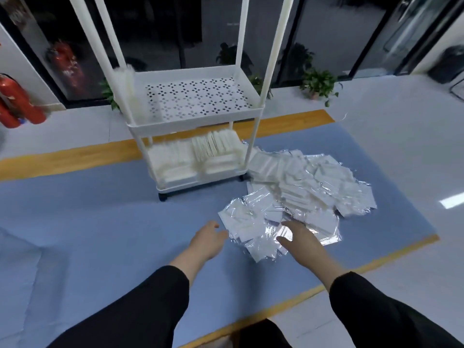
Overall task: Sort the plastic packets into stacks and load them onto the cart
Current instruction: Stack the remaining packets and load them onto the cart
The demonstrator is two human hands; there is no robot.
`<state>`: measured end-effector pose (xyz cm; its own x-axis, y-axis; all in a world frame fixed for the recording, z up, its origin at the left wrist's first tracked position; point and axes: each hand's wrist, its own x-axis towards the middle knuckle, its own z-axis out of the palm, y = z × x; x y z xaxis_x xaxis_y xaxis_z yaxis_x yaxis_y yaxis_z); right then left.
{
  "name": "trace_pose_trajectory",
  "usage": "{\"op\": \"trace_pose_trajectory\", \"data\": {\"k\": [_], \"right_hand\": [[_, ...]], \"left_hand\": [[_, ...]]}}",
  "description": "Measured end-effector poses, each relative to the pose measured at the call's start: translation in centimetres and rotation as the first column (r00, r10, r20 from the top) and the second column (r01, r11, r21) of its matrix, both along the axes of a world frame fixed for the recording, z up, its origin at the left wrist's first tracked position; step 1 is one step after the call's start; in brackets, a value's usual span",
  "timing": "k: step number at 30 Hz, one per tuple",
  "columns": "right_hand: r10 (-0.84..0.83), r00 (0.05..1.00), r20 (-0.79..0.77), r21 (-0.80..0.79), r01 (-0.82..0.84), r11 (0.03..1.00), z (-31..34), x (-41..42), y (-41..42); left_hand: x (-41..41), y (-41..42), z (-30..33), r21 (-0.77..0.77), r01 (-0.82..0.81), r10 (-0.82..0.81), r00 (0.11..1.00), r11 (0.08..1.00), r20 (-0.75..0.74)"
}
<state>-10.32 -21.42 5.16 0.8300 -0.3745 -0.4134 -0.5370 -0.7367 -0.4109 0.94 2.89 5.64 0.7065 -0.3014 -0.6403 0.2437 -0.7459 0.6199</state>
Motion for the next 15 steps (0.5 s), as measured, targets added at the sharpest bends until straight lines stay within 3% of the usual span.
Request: {"op": "trace_pose_trajectory", "data": {"k": [5,11,15], "right_hand": [[-0.064,0.991,0.119,0.013,0.063,0.998,-0.9,1.6,-5.6],[0.044,0.979,0.199,-0.216,0.0,0.976,-0.6,5.7,-14.4],[0.119,0.979,0.167,-0.262,-0.072,0.962,-1.1,9.0,-18.2]], "left_hand": [[0.7,-5.6,0.1,0.027,-0.004,0.002,0.998,1.0,0.069],[3.6,-14.9,0.9,0.043,0.104,-0.111,0.969,0.994,0.219],[5.9,-20.2,0.8,0.062,0.124,-0.137,0.952,0.99,0.274]]}}
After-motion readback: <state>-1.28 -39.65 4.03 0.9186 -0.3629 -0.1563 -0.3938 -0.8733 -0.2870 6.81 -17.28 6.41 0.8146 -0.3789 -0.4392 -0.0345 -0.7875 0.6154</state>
